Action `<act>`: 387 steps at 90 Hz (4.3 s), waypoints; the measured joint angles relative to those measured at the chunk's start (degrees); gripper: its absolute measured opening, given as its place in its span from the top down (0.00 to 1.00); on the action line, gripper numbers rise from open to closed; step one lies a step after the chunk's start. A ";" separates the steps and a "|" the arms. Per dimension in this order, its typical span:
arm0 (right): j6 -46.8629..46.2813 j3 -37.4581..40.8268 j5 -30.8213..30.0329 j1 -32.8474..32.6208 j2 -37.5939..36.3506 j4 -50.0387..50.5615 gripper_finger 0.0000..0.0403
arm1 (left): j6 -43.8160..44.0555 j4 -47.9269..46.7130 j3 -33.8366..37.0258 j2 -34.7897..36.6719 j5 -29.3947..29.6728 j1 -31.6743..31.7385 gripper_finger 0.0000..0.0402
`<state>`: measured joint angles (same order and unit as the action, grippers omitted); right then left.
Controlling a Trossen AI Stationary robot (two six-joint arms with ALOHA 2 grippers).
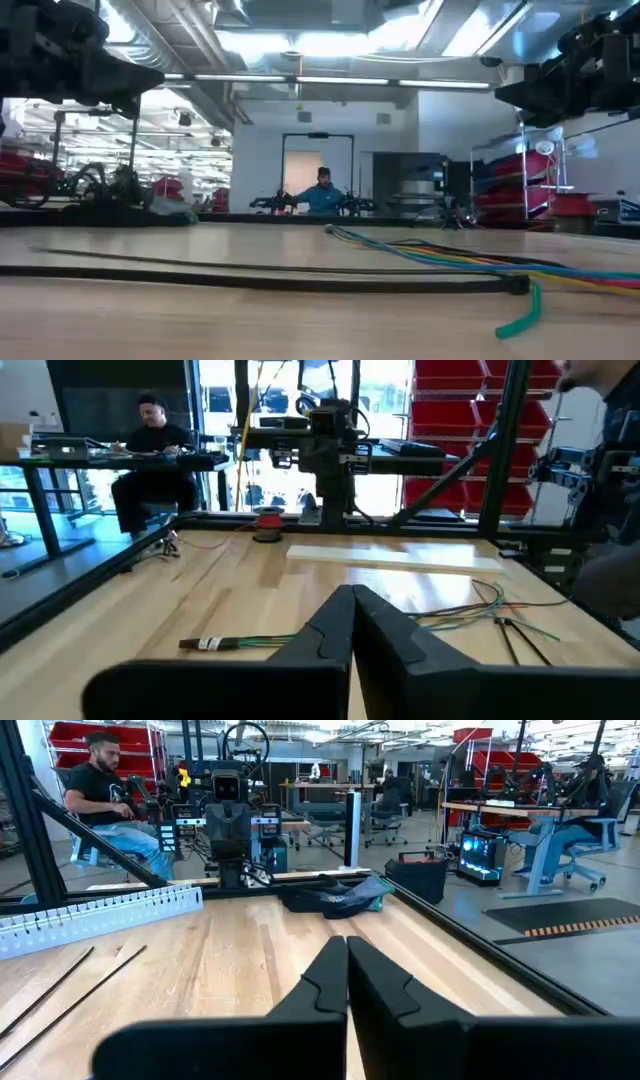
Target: Ziptie cables
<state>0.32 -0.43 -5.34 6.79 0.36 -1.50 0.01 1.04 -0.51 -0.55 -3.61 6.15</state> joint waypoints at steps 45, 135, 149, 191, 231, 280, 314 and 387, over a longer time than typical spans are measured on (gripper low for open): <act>0.00 0.01 0.01 -0.01 0.01 0.02 0.99 | 0.00 -0.01 -0.01 0.00 0.01 -0.01 1.00; -0.01 0.00 0.01 -0.02 0.02 0.00 0.99 | 0.00 -0.02 0.00 0.01 0.00 0.00 1.00; 0.00 0.01 0.01 0.00 0.01 0.01 0.99 | -0.01 -0.02 0.00 0.00 0.00 0.00 1.00; 0.00 0.01 0.01 -0.01 0.01 0.00 0.99 | -0.02 -0.02 -0.02 -0.01 0.01 0.00 1.00; 0.00 0.02 0.01 0.00 0.01 0.01 0.99 | -2.93 0.64 0.02 0.00 0.82 -0.01 1.00; -1.31 0.02 2.23 -0.01 0.02 -1.17 0.99 | 7.58 6.45 -0.64 -0.14 5.60 0.00 1.00; -3.72 0.00 -0.72 -0.02 0.02 -7.51 0.99 | 6.16 5.29 -14.63 -18.01 9.63 0.00 1.00; -14.03 -8.55 -4.28 -0.02 23.82 -13.49 0.88 | 2.66 6.05 -35.74 -63.62 9.61 -2.08 1.00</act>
<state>-13.72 -8.97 -9.62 6.77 24.18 -14.99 2.67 7.09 -36.25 -64.17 6.00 4.08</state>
